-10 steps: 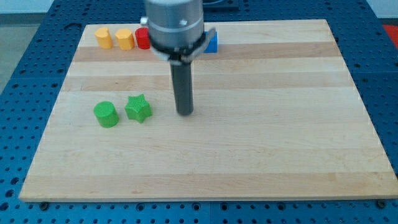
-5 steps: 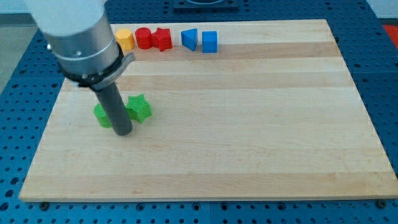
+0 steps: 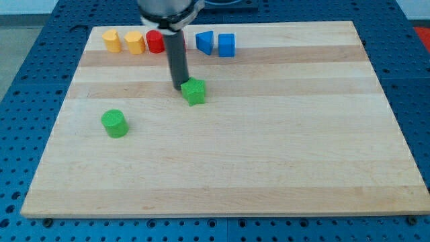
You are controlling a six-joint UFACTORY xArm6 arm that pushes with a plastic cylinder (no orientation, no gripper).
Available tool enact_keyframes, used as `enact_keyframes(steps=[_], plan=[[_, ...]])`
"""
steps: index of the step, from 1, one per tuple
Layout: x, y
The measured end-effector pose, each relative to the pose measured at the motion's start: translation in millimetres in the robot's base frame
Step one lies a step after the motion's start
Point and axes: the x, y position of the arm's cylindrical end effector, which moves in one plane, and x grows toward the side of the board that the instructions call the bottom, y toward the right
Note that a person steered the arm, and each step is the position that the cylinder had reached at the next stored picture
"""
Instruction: Move green star to the center
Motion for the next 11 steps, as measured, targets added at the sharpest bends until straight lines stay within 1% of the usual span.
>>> enact_keyframes(steps=[1, 2, 3, 4, 6, 7, 8, 9, 11], plan=[[-20.8, 22.6], [-21.0, 12.8], [-32.2, -13.3], [-33.6, -29.5], [-14.5, 7.8], [-0.7, 8.0], [1.6, 1.3], [15.0, -10.0], [29.5, -11.2]])
